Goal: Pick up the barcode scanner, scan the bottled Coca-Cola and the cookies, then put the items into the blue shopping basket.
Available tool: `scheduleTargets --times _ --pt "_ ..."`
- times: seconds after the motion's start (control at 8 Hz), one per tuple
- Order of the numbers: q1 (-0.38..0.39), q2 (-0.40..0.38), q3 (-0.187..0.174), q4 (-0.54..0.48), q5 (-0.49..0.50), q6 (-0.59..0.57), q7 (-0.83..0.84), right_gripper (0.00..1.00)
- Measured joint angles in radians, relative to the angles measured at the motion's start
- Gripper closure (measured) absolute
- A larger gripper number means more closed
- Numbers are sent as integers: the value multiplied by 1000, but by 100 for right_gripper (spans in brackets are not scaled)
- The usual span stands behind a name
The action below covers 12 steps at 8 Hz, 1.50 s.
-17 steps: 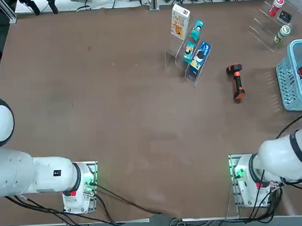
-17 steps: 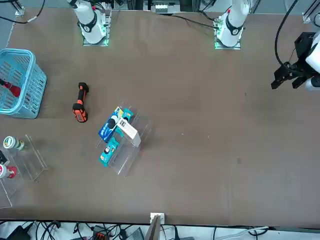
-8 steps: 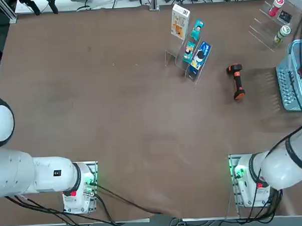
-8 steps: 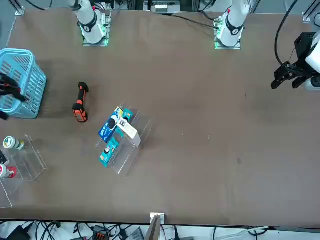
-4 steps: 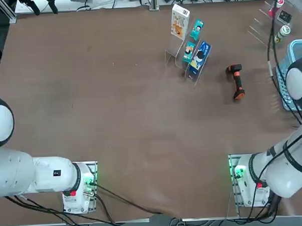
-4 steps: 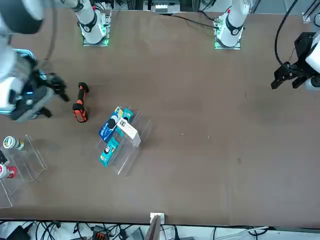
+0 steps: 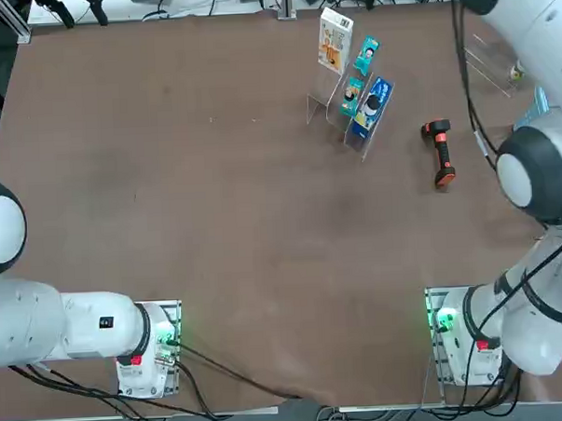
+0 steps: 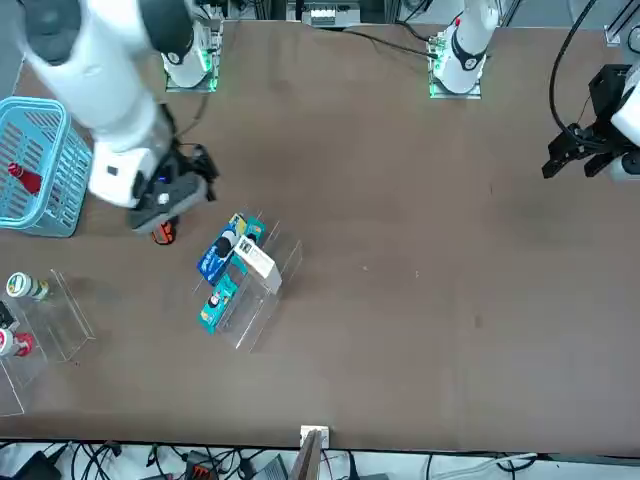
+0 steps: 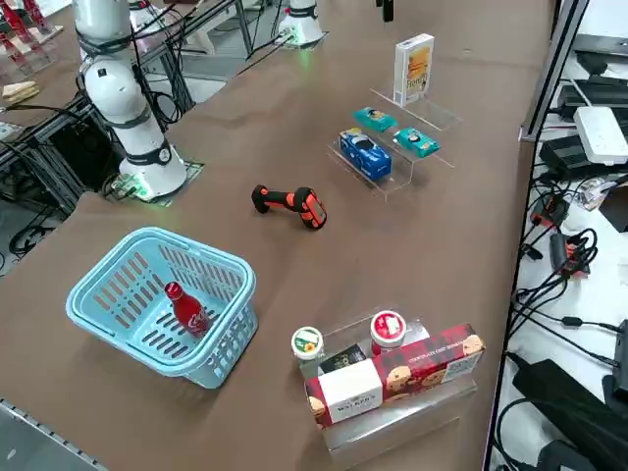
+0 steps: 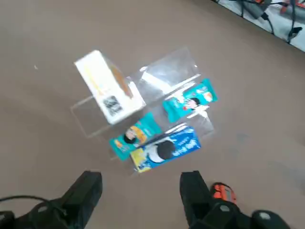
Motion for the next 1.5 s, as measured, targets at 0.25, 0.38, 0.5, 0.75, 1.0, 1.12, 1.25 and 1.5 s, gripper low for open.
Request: scheduleTargets --times 0.25,0.38,0.5,0.75,1.0,1.12,1.25,1.5 --pt "9 39 58 19 0 52 66 0" --pt "9 59 63 19 0 86 68 0" --pt "6 77 63 19 0 123 55 0" --pt "-7 112 62 23 0 194 1 0" --pt "-29 165 69 70 0 226 -32 0" --pt "-45 191 88 94 0 247 -32 0" --pt "-65 209 107 109 0 265 -38 0" --pt "-107 223 137 117 0 275 -75 0"
